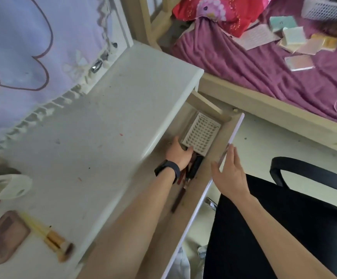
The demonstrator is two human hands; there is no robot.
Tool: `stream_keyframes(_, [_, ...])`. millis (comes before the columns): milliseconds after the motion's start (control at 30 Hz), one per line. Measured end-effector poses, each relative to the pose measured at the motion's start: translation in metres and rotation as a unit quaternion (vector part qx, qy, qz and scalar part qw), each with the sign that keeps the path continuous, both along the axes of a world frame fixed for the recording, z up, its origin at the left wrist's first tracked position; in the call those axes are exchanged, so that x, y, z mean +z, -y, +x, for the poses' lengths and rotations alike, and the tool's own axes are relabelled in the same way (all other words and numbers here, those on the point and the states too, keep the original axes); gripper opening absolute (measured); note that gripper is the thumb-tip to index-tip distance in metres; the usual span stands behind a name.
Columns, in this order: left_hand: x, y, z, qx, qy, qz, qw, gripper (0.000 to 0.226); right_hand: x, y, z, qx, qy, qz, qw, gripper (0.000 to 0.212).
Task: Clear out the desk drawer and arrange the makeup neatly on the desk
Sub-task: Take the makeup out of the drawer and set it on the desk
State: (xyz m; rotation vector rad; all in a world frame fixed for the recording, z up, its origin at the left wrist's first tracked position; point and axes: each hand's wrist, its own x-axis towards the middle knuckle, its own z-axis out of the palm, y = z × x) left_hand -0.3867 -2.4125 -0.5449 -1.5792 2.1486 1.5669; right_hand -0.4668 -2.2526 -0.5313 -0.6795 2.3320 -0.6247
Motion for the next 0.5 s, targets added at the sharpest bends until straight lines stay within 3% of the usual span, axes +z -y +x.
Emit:
stream_keyframes(100, [-0.007, 0.011, -0.019, 0.007, 0.012, 0.01, 1.0, 0.064, -0.007, 0.006, 0.008, -0.003, 0.008, -0.006, 1.0, 0.078])
stream_keyframes(233, [-0.016, 0.016, -0.031, 0.014, 0.032, 0.014, 0.999, 0.049, -0.015, 0.007, 0.011, -0.018, -0.025, -0.014, 0.999, 0.076])
stream_keyframes(367, [0.0, 0.015, -0.03, 0.04, 0.013, 0.028, 0.999, 0.036, -0.009, 0.003, 0.005, -0.018, 0.028, -0.023, 0.999, 0.078])
stream_keyframes(500, [0.039, 0.002, -0.007, 0.097, -0.044, 0.052, 0.993, 0.027, 0.016, -0.002, -0.002, -0.118, 0.002, -0.057, 0.991, 0.074])
